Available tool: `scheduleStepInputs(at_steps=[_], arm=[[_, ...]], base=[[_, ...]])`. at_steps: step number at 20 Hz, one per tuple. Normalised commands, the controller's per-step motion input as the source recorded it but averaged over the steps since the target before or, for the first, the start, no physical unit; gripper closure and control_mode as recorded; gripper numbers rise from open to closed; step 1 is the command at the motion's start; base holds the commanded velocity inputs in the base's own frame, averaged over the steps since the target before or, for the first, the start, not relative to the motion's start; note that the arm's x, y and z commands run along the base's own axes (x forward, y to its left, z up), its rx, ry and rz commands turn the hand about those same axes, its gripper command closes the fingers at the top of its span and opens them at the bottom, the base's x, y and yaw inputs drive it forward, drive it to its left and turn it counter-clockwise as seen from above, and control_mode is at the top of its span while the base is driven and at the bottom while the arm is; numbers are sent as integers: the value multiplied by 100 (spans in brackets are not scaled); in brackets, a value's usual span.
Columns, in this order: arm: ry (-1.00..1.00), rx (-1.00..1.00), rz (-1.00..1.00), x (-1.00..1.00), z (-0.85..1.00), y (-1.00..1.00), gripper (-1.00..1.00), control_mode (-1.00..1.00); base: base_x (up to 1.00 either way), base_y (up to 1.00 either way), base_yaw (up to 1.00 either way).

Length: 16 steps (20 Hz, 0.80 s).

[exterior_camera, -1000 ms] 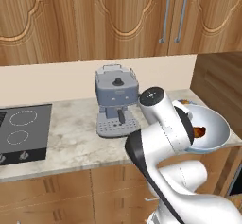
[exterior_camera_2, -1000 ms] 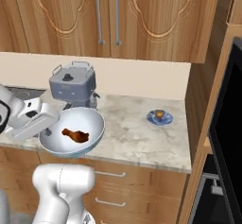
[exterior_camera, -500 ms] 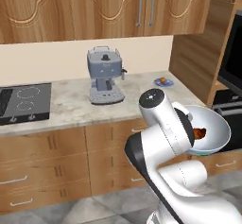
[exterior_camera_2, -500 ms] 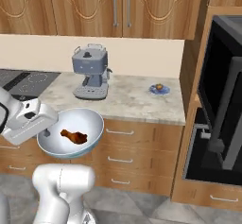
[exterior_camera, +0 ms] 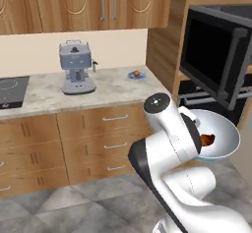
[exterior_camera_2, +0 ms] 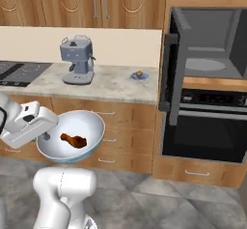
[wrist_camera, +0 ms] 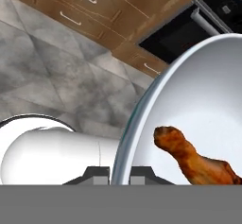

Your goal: Remove the apple from the bowl and place it on the small plate. Then place the bowl with only the chicken drumstick in the microwave, close the door, and press the start button to microwave the chicken drumstick.

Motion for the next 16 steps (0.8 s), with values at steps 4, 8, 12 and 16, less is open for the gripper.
scheduleStepInputs(at_steps=[4, 8, 12, 16], arm=[[0, 0, 0, 0, 0, 0, 100, 100], [0, 0, 0, 0, 0, 0, 100, 100], [0, 0, 0, 0, 0, 0, 100, 100], [0, 0, 0, 0, 0, 0, 100, 100]], base=[[-40, -100, -1], [-23, -100, 0], [0, -100, 0], [7, -98, 0]])
